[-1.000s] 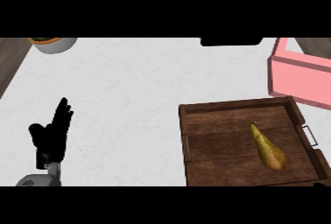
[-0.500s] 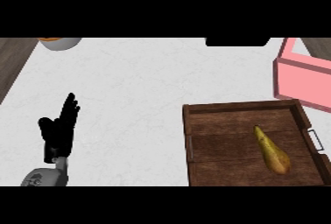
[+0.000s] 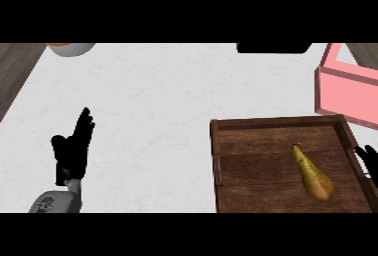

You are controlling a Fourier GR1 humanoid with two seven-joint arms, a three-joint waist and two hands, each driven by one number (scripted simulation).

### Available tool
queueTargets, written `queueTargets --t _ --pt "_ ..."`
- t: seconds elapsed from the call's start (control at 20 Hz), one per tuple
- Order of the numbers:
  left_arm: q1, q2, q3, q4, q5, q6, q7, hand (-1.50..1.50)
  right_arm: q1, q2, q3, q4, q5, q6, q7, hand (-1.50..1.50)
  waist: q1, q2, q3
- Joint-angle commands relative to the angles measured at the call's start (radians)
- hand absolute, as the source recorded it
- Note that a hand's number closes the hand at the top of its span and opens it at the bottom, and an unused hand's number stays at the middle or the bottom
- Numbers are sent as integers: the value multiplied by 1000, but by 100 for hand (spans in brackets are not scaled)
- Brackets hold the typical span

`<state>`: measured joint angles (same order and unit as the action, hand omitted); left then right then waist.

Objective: Pick the pear from the tray and place it in the cardboard box

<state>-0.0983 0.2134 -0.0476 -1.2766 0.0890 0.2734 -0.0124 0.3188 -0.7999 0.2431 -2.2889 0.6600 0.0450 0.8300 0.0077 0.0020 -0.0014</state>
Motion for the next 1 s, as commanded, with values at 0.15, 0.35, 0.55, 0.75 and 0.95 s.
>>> queueTargets --t 0.15,0.35,0.55,0.75,0.95 --pt "-2 12 37 -31 9 -36 41 0 -180 192 121 65 89 133 132 -150 -4 -2 1" --pt "42 -15 24 -56 -30 -13 28 0 -214 241 118 17 119 241 210 -150 -6 -3 1" --pt "-11 10 52 -33 -6 -60 34 0 -316 348 228 204 247 220 244 -150 1 -1 1" --pt "22 -7 48 -81 -40 -33 64 0 -297 346 99 211 190 274 168 -150 -6 -3 1" --pt "31 -22 46 -87 -53 -42 83 0 -210 378 134 156 275 263 171 -150 -10 -3 1"
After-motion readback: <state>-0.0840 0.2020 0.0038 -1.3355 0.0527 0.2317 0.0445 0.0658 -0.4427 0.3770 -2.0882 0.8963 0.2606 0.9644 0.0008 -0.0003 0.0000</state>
